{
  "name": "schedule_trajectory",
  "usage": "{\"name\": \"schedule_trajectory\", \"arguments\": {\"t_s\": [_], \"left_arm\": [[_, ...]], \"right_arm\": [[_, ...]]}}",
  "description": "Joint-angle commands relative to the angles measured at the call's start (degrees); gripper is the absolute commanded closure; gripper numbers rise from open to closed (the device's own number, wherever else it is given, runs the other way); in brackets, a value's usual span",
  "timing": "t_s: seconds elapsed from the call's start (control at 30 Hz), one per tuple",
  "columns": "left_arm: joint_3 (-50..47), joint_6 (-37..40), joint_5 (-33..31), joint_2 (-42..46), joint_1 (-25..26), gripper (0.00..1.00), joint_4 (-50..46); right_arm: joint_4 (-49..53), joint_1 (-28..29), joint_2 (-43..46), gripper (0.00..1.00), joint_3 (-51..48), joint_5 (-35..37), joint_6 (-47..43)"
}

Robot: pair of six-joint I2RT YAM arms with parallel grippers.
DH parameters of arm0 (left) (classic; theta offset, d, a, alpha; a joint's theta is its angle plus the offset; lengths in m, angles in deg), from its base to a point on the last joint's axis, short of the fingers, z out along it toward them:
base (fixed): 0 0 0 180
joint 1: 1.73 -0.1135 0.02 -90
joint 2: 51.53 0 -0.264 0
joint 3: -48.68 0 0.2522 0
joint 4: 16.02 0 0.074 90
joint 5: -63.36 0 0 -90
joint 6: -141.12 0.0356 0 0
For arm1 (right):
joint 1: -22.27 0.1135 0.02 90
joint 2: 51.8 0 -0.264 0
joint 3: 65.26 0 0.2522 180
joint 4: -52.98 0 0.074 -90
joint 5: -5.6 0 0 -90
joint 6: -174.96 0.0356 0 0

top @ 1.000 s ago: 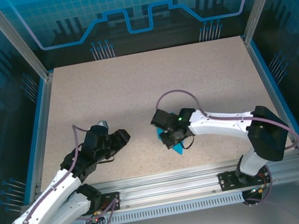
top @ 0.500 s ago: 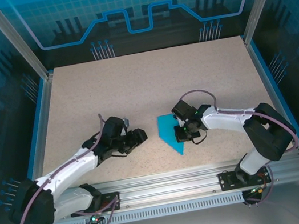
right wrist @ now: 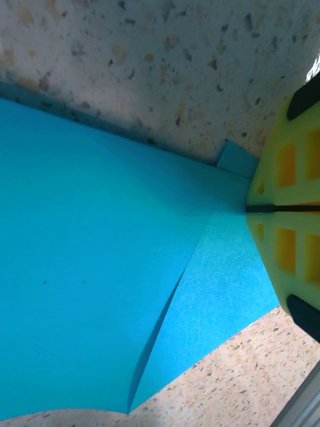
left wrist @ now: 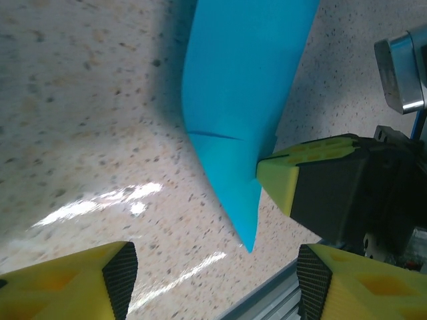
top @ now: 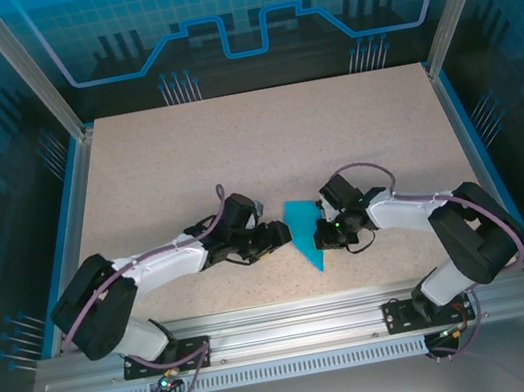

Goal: Fold a paper plane with a square sheet of paper (pick it up from the middle)
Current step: Fold the wing for the fifth time at the center of the table.

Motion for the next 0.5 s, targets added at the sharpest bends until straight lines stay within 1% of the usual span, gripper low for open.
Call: {"name": "schedule_trajectory", "arguments": {"t_s": [0.0, 0.13, 0.27, 0.37, 0.47], "left_arm": [[1.88, -2.67, 1.06, -3.90, 0.48, 0.32, 4.30], [3.28, -4.15, 1.43, -7.72, 1.14, 0.36, 6.45], [5.45, -4.25, 0.59, -10.01, 2.10, 0.47, 5.76], [5.51, -4.78, 0.62, -11.28, 2.08, 0.51, 6.46], [6.03, -5.25, 1.23, -12.93, 2.17, 0.52, 7.74]], "right_arm": [[-0.84, -1.17, 0.68, 0.92, -1.53, -1.16, -0.07], [-1.22, -1.44, 0.59, 0.92, -2.13, -1.38, -0.14], [-1.78, -1.56, 0.59, 0.92, -2.56, -1.41, -0.05], [-2.07, -1.71, 0.28, 0.92, -2.74, -1.90, -0.11], [-2.34, -1.83, 0.41, 0.92, -2.95, -2.14, -0.15]]}}
